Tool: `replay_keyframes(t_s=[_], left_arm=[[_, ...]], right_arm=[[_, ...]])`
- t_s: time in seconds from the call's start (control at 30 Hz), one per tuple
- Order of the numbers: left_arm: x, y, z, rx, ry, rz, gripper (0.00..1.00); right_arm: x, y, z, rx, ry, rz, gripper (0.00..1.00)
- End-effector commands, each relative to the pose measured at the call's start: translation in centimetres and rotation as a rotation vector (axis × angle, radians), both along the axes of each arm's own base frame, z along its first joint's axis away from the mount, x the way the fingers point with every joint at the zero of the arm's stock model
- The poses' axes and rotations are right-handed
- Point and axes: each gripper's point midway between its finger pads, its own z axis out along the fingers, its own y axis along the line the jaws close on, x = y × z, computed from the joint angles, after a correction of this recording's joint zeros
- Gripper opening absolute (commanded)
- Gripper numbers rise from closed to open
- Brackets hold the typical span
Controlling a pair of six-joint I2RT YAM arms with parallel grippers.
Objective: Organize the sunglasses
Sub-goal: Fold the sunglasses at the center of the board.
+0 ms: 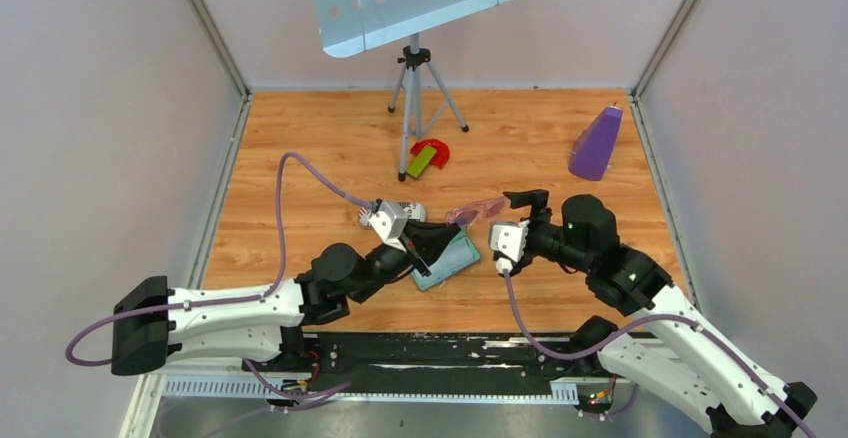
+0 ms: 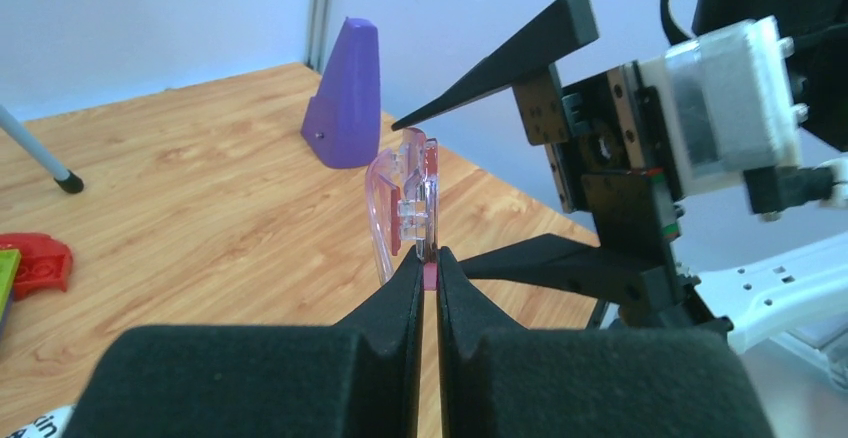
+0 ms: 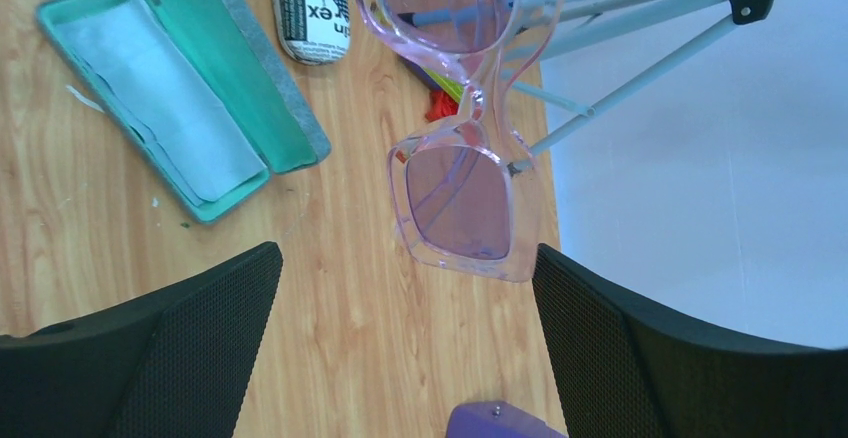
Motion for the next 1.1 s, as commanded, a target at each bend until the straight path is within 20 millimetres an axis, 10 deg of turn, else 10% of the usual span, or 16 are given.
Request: replay_keyframes(t_s=[0.0,0.77,1.07], left_arm=[[0.5,0.1,3.1,-0.108,0.003,0.028,0.0],[0.5,-0.1,3.9,-0.153,0.024,0.021,0.0],[0.5,-0.5,3.9,-0.153,0.034,0.015,0.0]], right_arm=[[1.6,0.0,1.1,0.014,-0.086,-0.056,0.99],[1.0,1.6,2.6,0.071,-0.097,0.018,0.67],[0.8,1.8,3.8,0.086,-0.148,0.04,0.68]])
